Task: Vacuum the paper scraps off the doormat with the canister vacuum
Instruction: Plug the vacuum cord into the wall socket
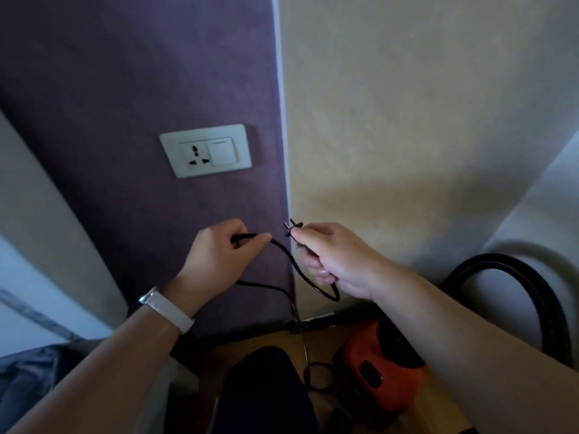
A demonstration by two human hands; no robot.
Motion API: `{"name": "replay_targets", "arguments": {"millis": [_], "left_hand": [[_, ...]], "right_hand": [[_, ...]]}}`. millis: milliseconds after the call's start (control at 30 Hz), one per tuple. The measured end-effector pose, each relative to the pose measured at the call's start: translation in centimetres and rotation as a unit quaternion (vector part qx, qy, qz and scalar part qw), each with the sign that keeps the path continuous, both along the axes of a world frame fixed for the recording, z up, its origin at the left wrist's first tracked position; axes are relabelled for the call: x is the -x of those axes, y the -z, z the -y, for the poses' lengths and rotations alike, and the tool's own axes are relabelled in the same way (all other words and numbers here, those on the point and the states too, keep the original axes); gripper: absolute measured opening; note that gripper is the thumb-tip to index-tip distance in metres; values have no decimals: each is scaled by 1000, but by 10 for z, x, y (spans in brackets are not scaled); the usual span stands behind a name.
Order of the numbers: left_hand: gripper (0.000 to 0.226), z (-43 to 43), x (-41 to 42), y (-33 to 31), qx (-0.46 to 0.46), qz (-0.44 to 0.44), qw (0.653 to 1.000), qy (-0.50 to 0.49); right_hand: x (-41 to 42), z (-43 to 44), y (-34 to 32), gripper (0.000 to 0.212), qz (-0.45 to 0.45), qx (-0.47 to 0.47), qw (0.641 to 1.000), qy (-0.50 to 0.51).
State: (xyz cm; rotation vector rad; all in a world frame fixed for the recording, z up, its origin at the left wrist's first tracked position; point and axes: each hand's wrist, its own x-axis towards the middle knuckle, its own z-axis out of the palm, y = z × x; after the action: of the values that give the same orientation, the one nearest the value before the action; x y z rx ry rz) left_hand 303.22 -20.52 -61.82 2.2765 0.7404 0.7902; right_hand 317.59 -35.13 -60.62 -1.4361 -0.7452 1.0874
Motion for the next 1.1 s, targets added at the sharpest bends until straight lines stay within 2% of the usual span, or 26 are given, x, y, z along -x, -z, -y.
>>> {"name": "replay_targets", "arguments": {"millis": [167, 367, 567, 667, 967, 1100], "left_hand": [[47, -30, 22, -13, -15, 14, 999, -37], [46, -59, 42, -21, 2, 16, 998, -67], [42, -76, 54, -27, 12, 21, 997, -76], [40, -80, 59, -28, 34, 24, 997, -67], [40, -88, 67, -25, 71, 51, 995, -53], [40, -90, 68, -26, 72, 58, 994, -51]], "right_hand": [[31, -46, -14, 29, 30, -23, 999, -34], [56, -103, -27, 23, 52, -30, 997, 41], [64, -145, -28, 36, 85, -33, 990, 111], [65, -154, -24, 34, 93, -46, 985, 139], [72, -162, -28, 22, 60, -76, 984, 151], [74, -167, -31, 33, 45, -78, 981, 171]]}}
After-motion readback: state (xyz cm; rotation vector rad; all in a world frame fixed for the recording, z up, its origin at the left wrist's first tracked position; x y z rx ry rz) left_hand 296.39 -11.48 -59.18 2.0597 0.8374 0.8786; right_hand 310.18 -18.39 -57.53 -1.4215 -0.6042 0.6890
